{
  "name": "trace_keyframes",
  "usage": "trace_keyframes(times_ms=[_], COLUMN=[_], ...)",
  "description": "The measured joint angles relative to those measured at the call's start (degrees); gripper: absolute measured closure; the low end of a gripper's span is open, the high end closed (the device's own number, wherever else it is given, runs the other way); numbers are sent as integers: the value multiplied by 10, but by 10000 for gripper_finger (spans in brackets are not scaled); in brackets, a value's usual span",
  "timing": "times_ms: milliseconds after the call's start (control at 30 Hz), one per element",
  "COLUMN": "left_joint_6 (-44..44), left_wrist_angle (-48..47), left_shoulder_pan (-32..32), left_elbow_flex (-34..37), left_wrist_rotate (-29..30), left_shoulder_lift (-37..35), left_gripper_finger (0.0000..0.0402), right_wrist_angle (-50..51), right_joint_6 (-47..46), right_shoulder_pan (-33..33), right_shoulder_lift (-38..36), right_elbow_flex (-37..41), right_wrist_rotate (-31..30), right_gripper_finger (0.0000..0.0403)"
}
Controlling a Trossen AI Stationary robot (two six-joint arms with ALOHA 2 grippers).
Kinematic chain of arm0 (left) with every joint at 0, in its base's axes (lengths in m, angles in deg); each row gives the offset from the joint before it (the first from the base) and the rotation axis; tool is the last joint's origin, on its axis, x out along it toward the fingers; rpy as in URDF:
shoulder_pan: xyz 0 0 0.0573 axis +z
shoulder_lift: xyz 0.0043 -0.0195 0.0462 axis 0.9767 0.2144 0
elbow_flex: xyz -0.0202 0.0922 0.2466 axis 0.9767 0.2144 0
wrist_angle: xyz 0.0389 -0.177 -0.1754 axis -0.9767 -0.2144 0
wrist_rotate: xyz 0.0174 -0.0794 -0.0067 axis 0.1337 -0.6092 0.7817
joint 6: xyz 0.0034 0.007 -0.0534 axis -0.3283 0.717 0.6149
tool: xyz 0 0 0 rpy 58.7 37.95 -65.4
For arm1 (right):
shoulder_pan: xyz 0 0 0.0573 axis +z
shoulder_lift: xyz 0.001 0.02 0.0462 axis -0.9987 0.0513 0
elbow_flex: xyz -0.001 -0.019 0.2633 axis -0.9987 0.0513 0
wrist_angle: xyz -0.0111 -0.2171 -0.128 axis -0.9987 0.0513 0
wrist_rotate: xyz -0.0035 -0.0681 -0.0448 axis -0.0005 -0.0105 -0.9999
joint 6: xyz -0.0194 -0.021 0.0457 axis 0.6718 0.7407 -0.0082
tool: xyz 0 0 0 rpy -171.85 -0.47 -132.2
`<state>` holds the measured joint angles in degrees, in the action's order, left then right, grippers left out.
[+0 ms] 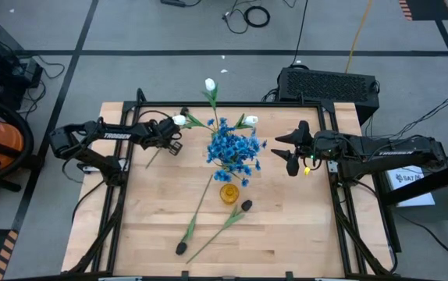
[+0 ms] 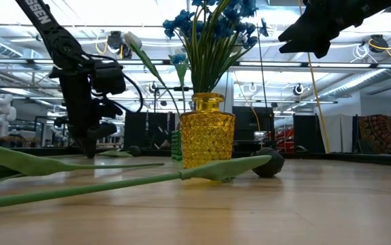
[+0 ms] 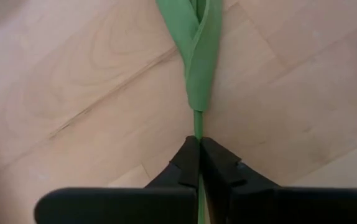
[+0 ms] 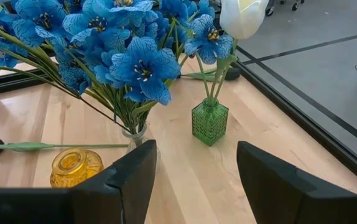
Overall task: Sort flowers into vase by color
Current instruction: Put the top left black flower into the yellow vase
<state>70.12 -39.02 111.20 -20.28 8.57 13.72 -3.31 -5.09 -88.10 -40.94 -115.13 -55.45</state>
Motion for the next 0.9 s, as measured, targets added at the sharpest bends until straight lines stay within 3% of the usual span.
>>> trace_keyframes(times_ms=[300, 767, 900], left_joint_6=[27, -26, -49], left_wrist_angle=[-73, -76, -61], left_shoulder_pan=[-2, 6, 1], left_elbow_flex=[3, -22, -34], left_wrist_rotate=[7, 88, 81], left_shoulder_lift=[-104, -391, -463], left_gripper_finger=[399, 401, 401], right_wrist_angle=[0, -4, -36], right_joint_6=[2, -10, -10], right_shoulder_pan=[0, 0, 0], right_shoulder_lift=[0, 0, 0], right_elbow_flex=[0, 0, 0], right_wrist_rotate=[0, 0, 6], right_gripper_finger=[188, 188, 188])
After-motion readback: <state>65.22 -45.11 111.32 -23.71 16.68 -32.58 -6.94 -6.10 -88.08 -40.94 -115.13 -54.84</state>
